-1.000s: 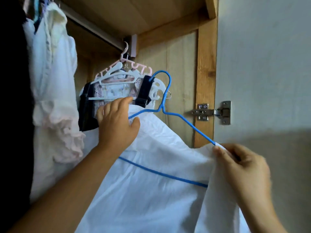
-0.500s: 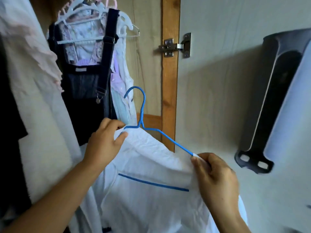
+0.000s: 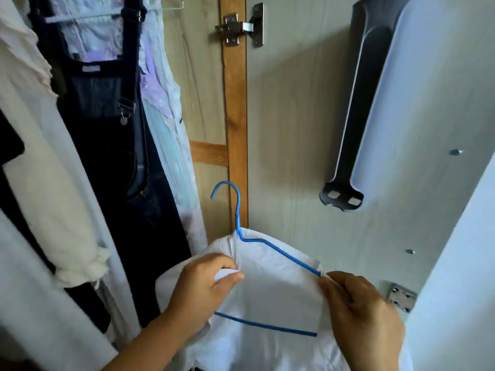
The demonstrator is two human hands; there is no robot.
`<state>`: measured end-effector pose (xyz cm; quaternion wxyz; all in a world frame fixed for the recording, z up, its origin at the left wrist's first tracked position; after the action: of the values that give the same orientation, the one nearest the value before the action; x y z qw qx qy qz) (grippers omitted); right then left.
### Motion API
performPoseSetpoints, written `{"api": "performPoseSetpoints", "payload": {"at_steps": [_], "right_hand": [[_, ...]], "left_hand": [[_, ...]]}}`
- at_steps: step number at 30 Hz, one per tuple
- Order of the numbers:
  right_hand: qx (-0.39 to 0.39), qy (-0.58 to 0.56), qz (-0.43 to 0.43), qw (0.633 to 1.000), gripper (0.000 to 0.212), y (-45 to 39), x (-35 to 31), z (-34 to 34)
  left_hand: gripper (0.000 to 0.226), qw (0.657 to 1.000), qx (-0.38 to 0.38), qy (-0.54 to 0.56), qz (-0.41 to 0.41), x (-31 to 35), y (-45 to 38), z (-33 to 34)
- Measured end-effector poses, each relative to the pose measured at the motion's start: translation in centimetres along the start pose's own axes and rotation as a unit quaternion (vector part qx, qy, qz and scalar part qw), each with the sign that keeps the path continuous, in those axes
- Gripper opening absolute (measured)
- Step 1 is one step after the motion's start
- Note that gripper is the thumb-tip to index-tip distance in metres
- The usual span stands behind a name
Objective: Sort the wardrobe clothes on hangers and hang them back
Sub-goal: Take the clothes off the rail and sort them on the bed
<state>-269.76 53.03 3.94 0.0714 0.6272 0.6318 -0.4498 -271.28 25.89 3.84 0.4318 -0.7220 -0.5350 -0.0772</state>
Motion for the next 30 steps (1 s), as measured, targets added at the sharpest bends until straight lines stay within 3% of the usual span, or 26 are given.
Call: {"api": "performPoseSetpoints", "payload": {"at_steps": [3, 6, 9, 10, 13, 16, 19, 23, 26, 28, 30], "right_hand": [[0.009, 0.004, 0.019, 1.0, 0.017, 1.2, 2.0, -1.6], [-0.025, -0.036, 0.041, 0.998, 0.035, 1.9, 4.7, -2.8], [-0.03, -0.072, 0.039, 0.996, 0.035, 2.3, 6.2, -5.1], [-0.027, -0.076, 0.041, 0.996, 0.038, 2.3, 6.6, -5.8], [-0.008, -0.096, 0.059, 0.994, 0.036, 3.1, 8.6, -8.1], [-0.002, -0.152, 0.103, 0.983, 0.023, 4.0, 10.5, -10.0], [0.022, -0.2, 0.145, 0.969, 0.02, 4.5, 11.9, -11.8], [0.021, -0.175, 0.154, 0.972, 0.019, 4.9, 11.1, -12.0], [0.043, -0.143, 0.144, 0.978, 0.017, 5.5, 10.5, -13.8], [0.023, -0.091, 0.136, 0.986, 0.004, 6.2, 10.2, -14.9], [0.056, -0.036, 0.134, 0.989, 0.01, 7.5, 10.1, -16.6]], "left_hand": [[0.019, 0.997, -0.022, -0.031, 0.061, 2.8, 0.8, 3.0], [0.021, 0.989, -0.043, -0.074, 0.123, 3.9, 0.2, 4.7], [0.032, 0.978, -0.174, 0.046, 0.109, 4.3, -0.6, 7.8], [0.037, 0.972, -0.187, 0.11, 0.092, 4.6, -0.9, 8.0], [0.039, 0.959, -0.153, 0.233, 0.05, 5.4, -2.5, 8.4], [0.023, 0.962, -0.159, 0.206, 0.087, 7.0, -3.3, 10.4], [0.032, 0.957, -0.146, 0.19, 0.162, 9.6, -2.4, 12.3], [0.023, 0.924, -0.177, 0.211, 0.265, 14.7, -0.2, 16.5], [0.017, 0.906, -0.199, 0.273, 0.255, 16.4, -0.3, 19.2], [0.019, 0.889, -0.219, 0.305, 0.261, 18.0, -0.3, 20.6], [0.026, 0.872, -0.233, 0.328, 0.279, 19.8, -0.2, 21.5]]}}
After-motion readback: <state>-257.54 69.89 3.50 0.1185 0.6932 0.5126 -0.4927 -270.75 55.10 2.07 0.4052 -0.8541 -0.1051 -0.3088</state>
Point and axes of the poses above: each hand's wrist, its own y-axis away from the middle knuckle, its own z-axis out of the palm, x = y × z, the point moved 10 cm from there along -y, towards the middle knuckle, and after that the axes turned 9 degrees about -x, right-handed, at the moved point
